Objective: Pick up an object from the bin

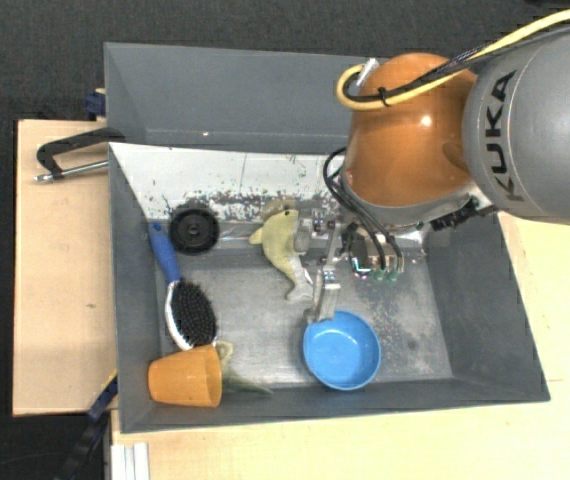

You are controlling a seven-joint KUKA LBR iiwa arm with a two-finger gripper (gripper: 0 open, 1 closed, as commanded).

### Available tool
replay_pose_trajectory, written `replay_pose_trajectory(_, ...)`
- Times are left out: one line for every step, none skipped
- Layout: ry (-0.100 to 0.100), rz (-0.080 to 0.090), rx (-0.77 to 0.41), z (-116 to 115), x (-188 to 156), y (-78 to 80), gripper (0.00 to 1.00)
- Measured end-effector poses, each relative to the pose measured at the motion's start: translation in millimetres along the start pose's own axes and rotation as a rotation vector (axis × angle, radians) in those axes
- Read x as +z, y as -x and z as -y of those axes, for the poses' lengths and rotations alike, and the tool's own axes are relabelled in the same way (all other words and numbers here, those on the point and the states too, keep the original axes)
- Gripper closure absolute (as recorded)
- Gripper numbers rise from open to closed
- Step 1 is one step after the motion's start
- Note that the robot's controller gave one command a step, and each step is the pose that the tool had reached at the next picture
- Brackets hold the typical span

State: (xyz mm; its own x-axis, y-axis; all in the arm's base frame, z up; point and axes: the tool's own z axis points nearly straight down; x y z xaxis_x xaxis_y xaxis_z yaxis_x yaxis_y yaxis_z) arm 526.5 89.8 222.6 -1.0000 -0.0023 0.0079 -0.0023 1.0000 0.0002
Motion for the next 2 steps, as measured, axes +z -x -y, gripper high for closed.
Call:
replay_pose_trajectory(-0.002,0.003,-0.106,44.8,52.7,1.5,0.0)
replay_pose_trajectory(-0.001,0.004,-0.423,48.7,117.6,-7.0,0.0)
